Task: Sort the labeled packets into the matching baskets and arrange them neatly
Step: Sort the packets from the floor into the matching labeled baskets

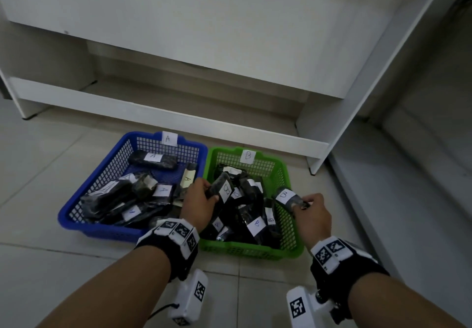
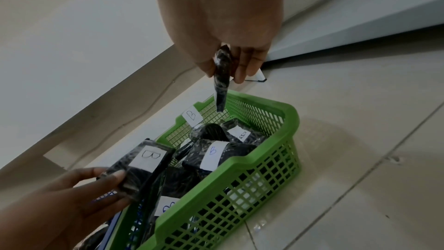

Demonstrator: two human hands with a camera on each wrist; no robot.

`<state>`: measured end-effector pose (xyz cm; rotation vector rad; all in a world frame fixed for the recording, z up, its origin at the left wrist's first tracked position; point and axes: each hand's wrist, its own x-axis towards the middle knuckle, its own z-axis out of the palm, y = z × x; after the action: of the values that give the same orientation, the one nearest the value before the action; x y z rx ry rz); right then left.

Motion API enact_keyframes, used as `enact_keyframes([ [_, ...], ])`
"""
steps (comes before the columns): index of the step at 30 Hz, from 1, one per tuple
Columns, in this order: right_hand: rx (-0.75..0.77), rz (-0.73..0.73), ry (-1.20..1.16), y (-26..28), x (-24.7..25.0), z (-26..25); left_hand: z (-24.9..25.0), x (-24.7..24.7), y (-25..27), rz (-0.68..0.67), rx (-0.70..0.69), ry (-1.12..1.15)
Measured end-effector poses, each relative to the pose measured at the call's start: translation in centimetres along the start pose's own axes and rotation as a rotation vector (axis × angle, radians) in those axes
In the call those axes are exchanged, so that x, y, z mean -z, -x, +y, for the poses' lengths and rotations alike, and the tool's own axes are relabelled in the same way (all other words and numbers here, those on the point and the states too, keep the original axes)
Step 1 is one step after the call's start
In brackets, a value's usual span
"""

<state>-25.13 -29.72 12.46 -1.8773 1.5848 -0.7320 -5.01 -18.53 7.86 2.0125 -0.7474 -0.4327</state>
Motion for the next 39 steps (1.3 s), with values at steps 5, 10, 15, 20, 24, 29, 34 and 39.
enact_keyframes([
  [5,0.018,-0.032,-0.073,-0.3,-1.4,0.0,-0.1,-1.2,-1.5,0.014,-0.069,0.033],
  [10,0.008,-0.076,-0.128,-0.5,-3.0,0.6,-0.8,-3.2,-2.2,-0.052,-0.097,-0.092],
  [15,0.020,-0.177,-0.001,-0.7,-5.1,2.0,-1.8,-5.2,-1.7,-0.254,-0.150,-0.533],
  [20,0.039,-0.202,0.325,-0.6,-6.7,2.4,-3.2,-6.1,-1.3,-0.192,-0.329,-0.725],
  [24,0.062,-0.133,0.516,-1.1,-8.1,3.6,-3.5,-6.0,-1.1,-0.115,-0.458,-0.812],
  [29,0.090,-0.154,0.571,-1.2,-7.9,4.6,-3.4,-5.9,-0.9,-0.114,-0.439,-0.815],
  [34,0.083,-0.360,0.577,-1.4,-7.0,4.5,-3.3,-6.0,-0.8,-0.198,-0.367,-0.872],
  [39,0.126,-0.421,0.565,-0.8,-5.7,4.3,-2.7,-5.0,-0.1,-0.270,-0.412,-0.866],
])
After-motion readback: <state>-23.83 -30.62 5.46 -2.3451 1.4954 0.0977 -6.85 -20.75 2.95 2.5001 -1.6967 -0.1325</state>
